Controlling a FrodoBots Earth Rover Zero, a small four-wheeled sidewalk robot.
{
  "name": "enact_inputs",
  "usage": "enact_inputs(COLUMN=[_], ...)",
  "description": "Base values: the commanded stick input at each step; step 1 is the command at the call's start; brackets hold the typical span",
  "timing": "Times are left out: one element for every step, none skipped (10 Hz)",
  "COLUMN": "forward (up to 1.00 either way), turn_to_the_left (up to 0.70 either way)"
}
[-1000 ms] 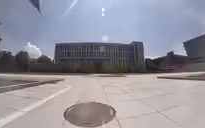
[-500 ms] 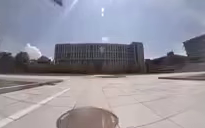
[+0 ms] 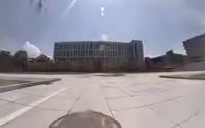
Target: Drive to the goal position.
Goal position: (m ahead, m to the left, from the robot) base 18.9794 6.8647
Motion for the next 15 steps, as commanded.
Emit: enact_inputs(forward=[0.50,0.50,0.50,0.50,0.50,0.50,0.50,0.50,0.50,0.50,0.50,0.50,0.50,0.50,0.50], turn_to_the_left=[0.01,0.01,0.01,0.01,0.01,0.01,0.01,0.01,0.01,0.01,0.01,0.01,0.01,0.01,0.01])
